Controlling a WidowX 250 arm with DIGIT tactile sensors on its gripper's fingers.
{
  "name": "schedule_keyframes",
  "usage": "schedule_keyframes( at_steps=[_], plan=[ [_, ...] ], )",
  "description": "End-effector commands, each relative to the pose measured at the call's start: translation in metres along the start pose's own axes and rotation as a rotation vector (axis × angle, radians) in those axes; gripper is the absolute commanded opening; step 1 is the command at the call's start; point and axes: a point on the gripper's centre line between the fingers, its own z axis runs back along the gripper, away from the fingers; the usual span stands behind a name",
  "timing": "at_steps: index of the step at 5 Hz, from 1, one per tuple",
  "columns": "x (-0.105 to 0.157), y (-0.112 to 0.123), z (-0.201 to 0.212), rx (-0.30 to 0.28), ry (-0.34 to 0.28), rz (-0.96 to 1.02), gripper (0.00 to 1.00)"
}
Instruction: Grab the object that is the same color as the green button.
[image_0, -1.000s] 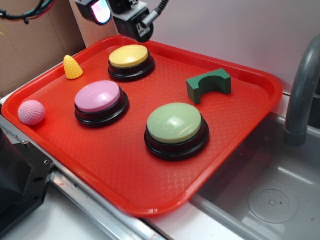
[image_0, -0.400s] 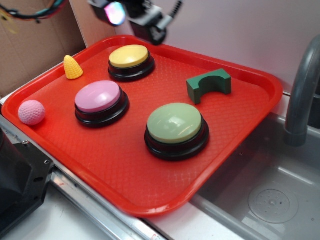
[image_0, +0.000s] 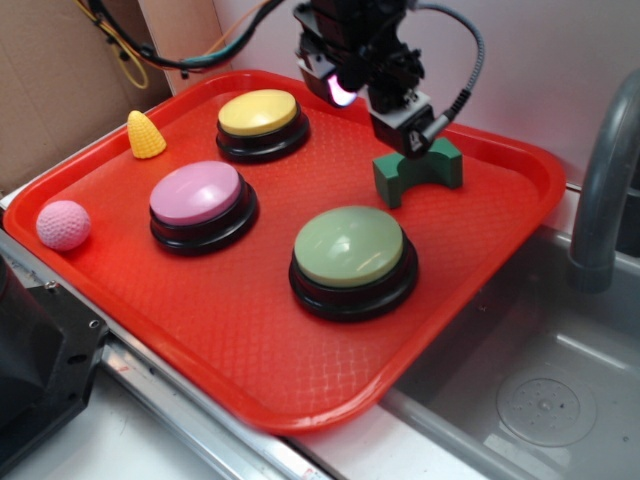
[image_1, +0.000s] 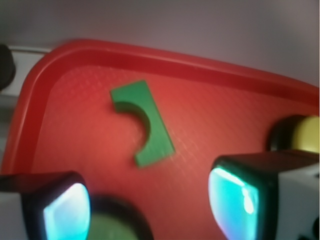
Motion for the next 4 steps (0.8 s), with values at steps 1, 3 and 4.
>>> schedule_keyframes(
  at_steps=[1, 3, 4],
  plan=[
    [0.018, 0.011, -0.032, -0.015, 0.014, -0.009, 1.00],
    [0.022, 0.009, -0.043, -0.028, 0.009, -0.023, 1.00],
    [0.022, 0.009, -0.043, -0.028, 0.009, -0.023, 1.00]
  ],
)
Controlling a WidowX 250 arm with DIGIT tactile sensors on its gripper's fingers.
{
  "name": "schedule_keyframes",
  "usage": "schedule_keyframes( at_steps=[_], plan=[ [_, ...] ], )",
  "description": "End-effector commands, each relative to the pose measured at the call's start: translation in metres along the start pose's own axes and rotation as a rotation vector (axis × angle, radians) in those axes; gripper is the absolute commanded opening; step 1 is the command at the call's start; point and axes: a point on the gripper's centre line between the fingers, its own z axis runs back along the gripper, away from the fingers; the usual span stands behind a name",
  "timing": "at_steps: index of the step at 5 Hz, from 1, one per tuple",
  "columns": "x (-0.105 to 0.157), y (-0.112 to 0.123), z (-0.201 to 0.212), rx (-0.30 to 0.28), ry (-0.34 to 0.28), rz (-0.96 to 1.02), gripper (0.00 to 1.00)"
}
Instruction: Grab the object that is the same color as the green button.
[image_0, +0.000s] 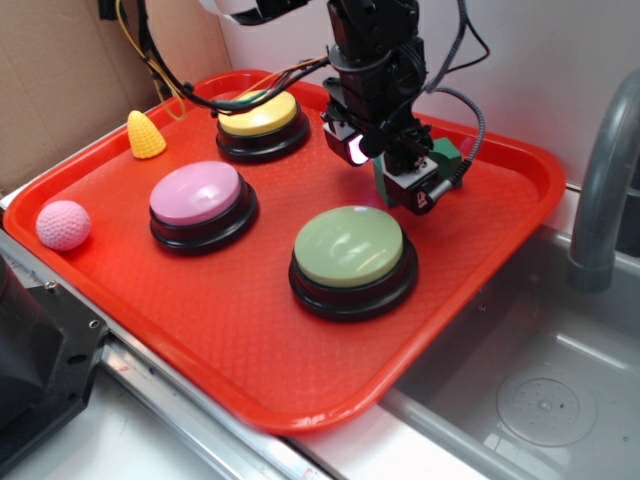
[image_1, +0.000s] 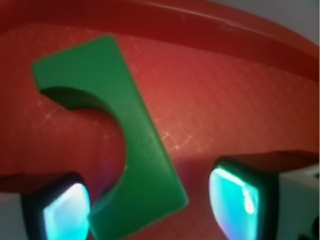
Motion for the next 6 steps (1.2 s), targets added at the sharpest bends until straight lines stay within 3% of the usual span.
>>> schedule_keyframes(
  at_steps=[1, 2, 4, 5, 6],
  plan=[
    [0.017, 0.002, 0.015, -0.007, -0.059, 0.015, 1.00],
    [0.031, 0.000, 0.011, 0.003, -0.008, 0.029, 1.00],
    [0.040, -0.008, -0.008, -0.024, 0.018, 0.001, 1.00],
    [0.024, -0.009, -0.017, 0.027, 0.047, -0.006, 0.00],
    [-0.008, -0.004, 0.010, 0.035, 0.037, 0.061, 0.00]
  ],
)
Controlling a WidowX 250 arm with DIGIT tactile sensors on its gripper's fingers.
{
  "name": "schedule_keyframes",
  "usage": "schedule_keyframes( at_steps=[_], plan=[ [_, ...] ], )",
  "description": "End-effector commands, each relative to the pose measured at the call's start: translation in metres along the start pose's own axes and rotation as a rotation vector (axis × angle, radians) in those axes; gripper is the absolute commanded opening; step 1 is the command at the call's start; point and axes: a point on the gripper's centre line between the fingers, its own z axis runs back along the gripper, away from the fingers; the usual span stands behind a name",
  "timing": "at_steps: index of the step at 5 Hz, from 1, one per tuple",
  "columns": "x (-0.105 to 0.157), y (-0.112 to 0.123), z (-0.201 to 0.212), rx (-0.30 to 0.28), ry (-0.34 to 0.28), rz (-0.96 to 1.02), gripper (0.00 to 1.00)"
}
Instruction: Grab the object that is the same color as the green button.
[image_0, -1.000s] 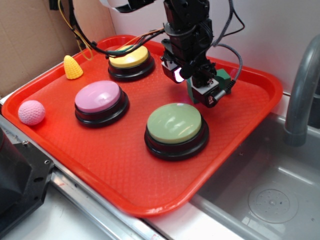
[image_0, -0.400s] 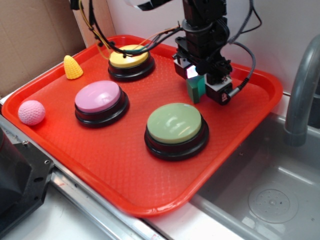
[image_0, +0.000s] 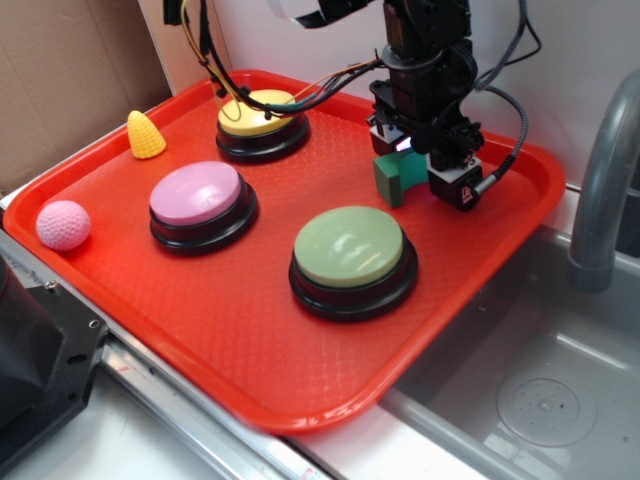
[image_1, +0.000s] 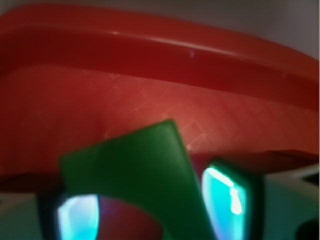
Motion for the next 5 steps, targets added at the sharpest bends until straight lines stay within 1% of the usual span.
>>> schedule_keyframes(
  at_steps=[1, 2, 3, 4, 5],
  plan=[
    [-0.057, 0.017, 0.068, -0.036, -0.074, 0.157, 0.00],
    [-0.064, 0.039, 0.114, -0.052, -0.212, 0.288, 0.00],
    [-0.066, 0.062, 0.155, -0.006, -0.268, 0.397, 0.00],
    [-0.077, 0.075, 0.166, 0.006, -0.203, 0.528, 0.00],
    [-0.066, 0.072, 0.166, 0.012, -0.180, 0.570, 0.00]
  ],
)
